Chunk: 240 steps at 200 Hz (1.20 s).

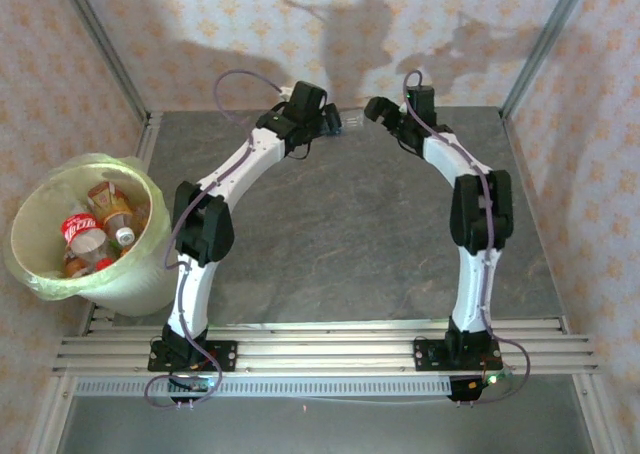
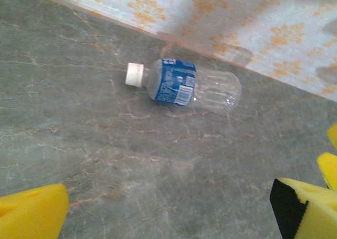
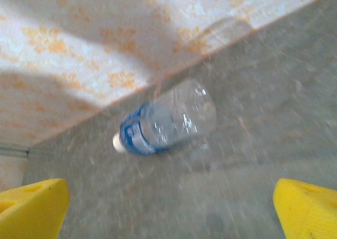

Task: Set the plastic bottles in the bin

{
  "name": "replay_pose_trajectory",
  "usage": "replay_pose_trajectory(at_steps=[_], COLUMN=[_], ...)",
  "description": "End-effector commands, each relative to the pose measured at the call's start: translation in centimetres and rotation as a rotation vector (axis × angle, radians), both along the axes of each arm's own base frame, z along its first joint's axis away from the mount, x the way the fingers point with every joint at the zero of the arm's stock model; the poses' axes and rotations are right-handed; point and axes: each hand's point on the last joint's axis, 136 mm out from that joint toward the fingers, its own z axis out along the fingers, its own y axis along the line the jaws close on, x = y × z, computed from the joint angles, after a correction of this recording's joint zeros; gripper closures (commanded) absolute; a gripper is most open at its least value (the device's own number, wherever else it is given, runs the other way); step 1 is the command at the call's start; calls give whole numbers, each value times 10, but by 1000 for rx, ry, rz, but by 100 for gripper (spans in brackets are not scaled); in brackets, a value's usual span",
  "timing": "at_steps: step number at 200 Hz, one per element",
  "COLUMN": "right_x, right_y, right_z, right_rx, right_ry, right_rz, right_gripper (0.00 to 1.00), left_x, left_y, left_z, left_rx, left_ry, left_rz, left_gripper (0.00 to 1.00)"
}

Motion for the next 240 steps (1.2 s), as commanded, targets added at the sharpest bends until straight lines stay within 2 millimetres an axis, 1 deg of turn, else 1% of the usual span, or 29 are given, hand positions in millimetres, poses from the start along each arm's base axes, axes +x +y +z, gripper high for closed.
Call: replay_pose_trajectory(at_steps=[1,6,9,20,27,47,52,53,55,58,65,66,71,73,84,103,109,121,140,162,184,201,215,226,240], right_x=[35,40,44,57,63,82,86,86,87,89,93,93,95,95,98,100,99,95,84,67,49,37,26,17,8], right_y=[6,9,10,16,19,23,25,25,26,27,31,32,34,35,39,47,51,57,69,79,85,89,96,103,112], right_z=[6,1,3,-7,-9,-29,-31,-33,-35,-38,-42,-45,-42,-46,-54,-56,-56,-49,-43,-39,-45,-45,-43,-40,-37], right_rx=[67,69,73,87,95,96,97,98,98,102,113,113,123,127,148,207,224,249,245,223,197,179,167,151,133], right_ry=[-42,-42,-52,-55,-59,-51,-50,-48,-46,-42,-38,-33,-38,-33,-24,-34,-35,-51,-53,-41,0,17,17,9,2], right_rz=[-13,-3,3,25,33,38,45,46,50,56,72,73,86,89,99,125,141,190,278,370,430,459,491,520,557], right_gripper=[1,1,1,1,1,1,1,1,1,1,1,1,1,1,1,1,1,0,0,1,1,1,2,2,2], left_x=[-3,-5,-6,-12,-16,-30,-33,-34,-37,-39,-45,-46,-51,-52,-62,-82,-88,-98,-111,-120,-125,-125,-119,-110,-93], left_y=[21,25,29,36,40,52,54,55,57,57,61,61,63,64,68,78,82,90,100,105,111,114,113,110,107], left_z=[40,36,34,25,19,10,-1,2,7,8,4,3,0,-1,-7,-17,-19,-23,-27,-29,-27,-27,-30,-32,-36], left_rx=[-61,-69,-72,-82,-84,-97,-93,-96,-105,-109,-113,-114,-116,-117,-121,-122,-120,-106,-80,-51,-33,-28,-43,-63,-81], left_ry=[-113,-104,-99,-79,-69,-66,-49,-53,-62,-63,-52,-51,-42,-40,-27,-13,-11,-9,4,15,7,5,8,10,15], left_rz=[118,128,136,154,165,196,202,203,206,208,216,218,223,224,228,252,264,281,296,298,308,313,308,299,287], left_gripper=[0,0,0,0,0,0,0,0,0,0,0,0,0,0,0,0,0,0,0,0,0,0,0,0,0])
